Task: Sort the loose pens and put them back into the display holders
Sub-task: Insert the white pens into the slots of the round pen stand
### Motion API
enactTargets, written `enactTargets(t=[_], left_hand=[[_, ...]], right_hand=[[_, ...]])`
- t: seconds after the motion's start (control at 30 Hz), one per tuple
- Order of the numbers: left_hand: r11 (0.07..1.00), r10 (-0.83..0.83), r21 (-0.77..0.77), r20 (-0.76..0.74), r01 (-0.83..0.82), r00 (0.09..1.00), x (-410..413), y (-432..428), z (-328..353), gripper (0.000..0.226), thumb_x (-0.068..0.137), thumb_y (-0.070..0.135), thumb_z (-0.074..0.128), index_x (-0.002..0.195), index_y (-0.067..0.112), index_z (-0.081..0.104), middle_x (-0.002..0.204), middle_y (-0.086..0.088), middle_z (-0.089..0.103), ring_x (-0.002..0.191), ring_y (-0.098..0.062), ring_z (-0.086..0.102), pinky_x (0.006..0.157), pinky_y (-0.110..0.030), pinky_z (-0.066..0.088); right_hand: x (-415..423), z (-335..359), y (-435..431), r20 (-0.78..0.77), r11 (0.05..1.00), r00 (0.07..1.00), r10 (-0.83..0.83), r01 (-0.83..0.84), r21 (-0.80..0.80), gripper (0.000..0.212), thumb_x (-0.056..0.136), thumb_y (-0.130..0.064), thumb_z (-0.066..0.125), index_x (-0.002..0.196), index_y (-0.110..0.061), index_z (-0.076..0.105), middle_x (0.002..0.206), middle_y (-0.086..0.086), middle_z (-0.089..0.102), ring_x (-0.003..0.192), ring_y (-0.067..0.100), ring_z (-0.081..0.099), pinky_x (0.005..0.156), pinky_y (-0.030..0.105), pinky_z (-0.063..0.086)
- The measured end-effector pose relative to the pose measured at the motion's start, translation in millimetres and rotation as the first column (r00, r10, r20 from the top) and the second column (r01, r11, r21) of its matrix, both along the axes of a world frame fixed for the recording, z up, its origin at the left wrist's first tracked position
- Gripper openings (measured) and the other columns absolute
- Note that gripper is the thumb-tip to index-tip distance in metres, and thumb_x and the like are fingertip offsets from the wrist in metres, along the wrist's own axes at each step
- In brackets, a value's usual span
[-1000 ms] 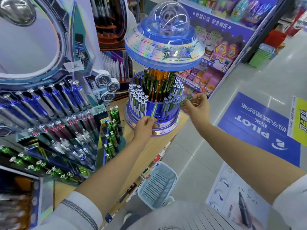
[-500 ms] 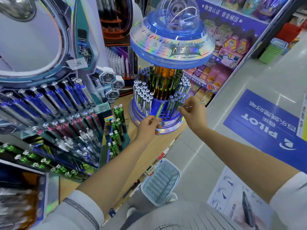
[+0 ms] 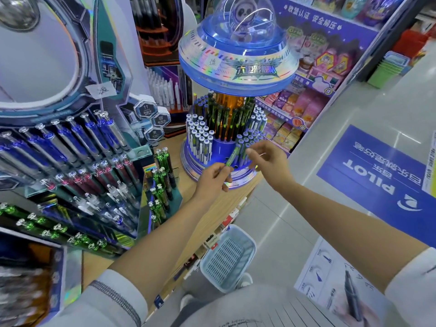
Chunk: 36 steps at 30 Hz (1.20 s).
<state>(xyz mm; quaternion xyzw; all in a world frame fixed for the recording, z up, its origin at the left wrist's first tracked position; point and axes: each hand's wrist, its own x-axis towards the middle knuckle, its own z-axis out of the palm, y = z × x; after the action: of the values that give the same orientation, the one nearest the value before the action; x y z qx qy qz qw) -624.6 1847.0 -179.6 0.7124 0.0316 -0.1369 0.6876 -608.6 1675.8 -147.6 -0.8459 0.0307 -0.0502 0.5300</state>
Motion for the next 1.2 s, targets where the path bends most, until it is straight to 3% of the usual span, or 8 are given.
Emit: enactTargets(t=[0.13,0.27,0.4,0.5,0.6,0.8,0.97,1.2], left_hand=[[0.992,-0.122,0.035,0.049,0.120,0.991,1,-11,3,0.024,0.100,0.019,0.048,0.109,0.001,0.061,0.075,-0.001,0.060,0.054,-0.011,0.052,0.047,-0.011,0.036],[0.970,-0.032,0.242,0.196,-0.017,0.980,10,-10,-5,0.017,0.096,0.021,0.056,0.109,0.012,0.063,0.096,-0.004,0.062,0.087,-0.017,0.057,0.078,-0.033,0.049],[0.798,-0.151,0.599,0.309,-0.069,0.939,16,7,-19,0.034,0.095,0.025,0.056,0.129,0.021,0.054,0.135,-0.002,0.051,0.129,-0.023,0.038,0.105,-0.040,0.035],[0.683,-0.283,0.727,0.167,0.076,0.944,14,12,-26,0.049,0.096,0.030,0.053,0.143,0.022,0.041,0.156,0.000,0.029,0.146,-0.024,0.017,0.116,-0.042,0.020],[0.637,-0.338,0.759,0.115,0.136,0.934,14,15,-31,0.057,0.096,0.031,0.053,0.148,0.023,0.032,0.160,0.001,0.016,0.148,-0.021,0.006,0.118,-0.043,0.013],[0.665,-0.338,0.740,0.172,0.106,0.925,18,18,-34,0.053,0.095,0.027,0.055,0.145,0.022,0.039,0.155,-0.001,0.027,0.144,-0.023,0.017,0.116,-0.042,0.021],[0.688,-0.319,0.723,0.231,0.057,0.919,19,20,-37,0.049,0.093,0.023,0.056,0.141,0.020,0.044,0.151,-0.003,0.034,0.140,-0.024,0.024,0.114,-0.040,0.024],[0.717,-0.313,0.697,0.280,0.033,0.907,21,21,-41,0.047,0.091,0.020,0.057,0.138,0.020,0.049,0.147,-0.002,0.039,0.136,-0.024,0.028,0.113,-0.038,0.026]], right_hand=[[-2,0,3,-0.079,0.987,0.987,0.137,-0.130,0.090,0.024,0.089,-0.021,0.068,0.097,0.000,0.059,0.078,0.011,0.069,0.066,0.016,0.067,0.064,0.032,0.055],[2,9,-4,-0.009,0.986,1.000,0.015,-0.013,0.166,0.011,0.089,-0.016,0.068,0.088,-0.011,0.058,0.075,0.006,0.069,0.064,0.011,0.067,0.059,0.021,0.051],[14,13,-10,0.092,0.989,0.990,-0.106,0.095,0.112,0.008,0.089,-0.014,0.068,0.095,-0.015,0.063,0.080,0.003,0.068,0.067,0.013,0.068,0.061,0.028,0.054],[19,10,-1,0.117,0.996,0.991,-0.072,0.078,-0.046,0.016,0.087,-0.019,0.070,0.101,-0.014,0.064,0.086,0.000,0.069,0.069,0.022,0.068,0.066,0.036,0.056],[22,7,10,0.168,0.979,0.984,-0.053,0.084,-0.183,0.015,0.085,-0.019,0.072,0.099,-0.014,0.067,0.086,-0.003,0.066,0.070,0.020,0.064,0.070,0.034,0.051],[31,10,21,0.161,0.903,0.987,-0.009,0.077,-0.424,0.020,0.087,-0.020,0.070,0.105,-0.012,0.067,0.096,0.005,0.065,0.077,0.019,0.060,0.072,0.033,0.050],[33,11,25,0.189,0.924,0.982,-0.022,0.092,-0.371,0.020,0.085,-0.022,0.073,0.100,-0.020,0.061,0.082,-0.003,0.062,0.067,0.012,0.057,0.060,0.027,0.046],[34,7,28,0.267,0.930,0.964,-0.021,0.116,-0.348,0.024,0.082,-0.023,0.075,0.091,-0.029,0.054,0.076,-0.010,0.057,0.064,-0.001,0.051,0.059,0.015,0.041]])
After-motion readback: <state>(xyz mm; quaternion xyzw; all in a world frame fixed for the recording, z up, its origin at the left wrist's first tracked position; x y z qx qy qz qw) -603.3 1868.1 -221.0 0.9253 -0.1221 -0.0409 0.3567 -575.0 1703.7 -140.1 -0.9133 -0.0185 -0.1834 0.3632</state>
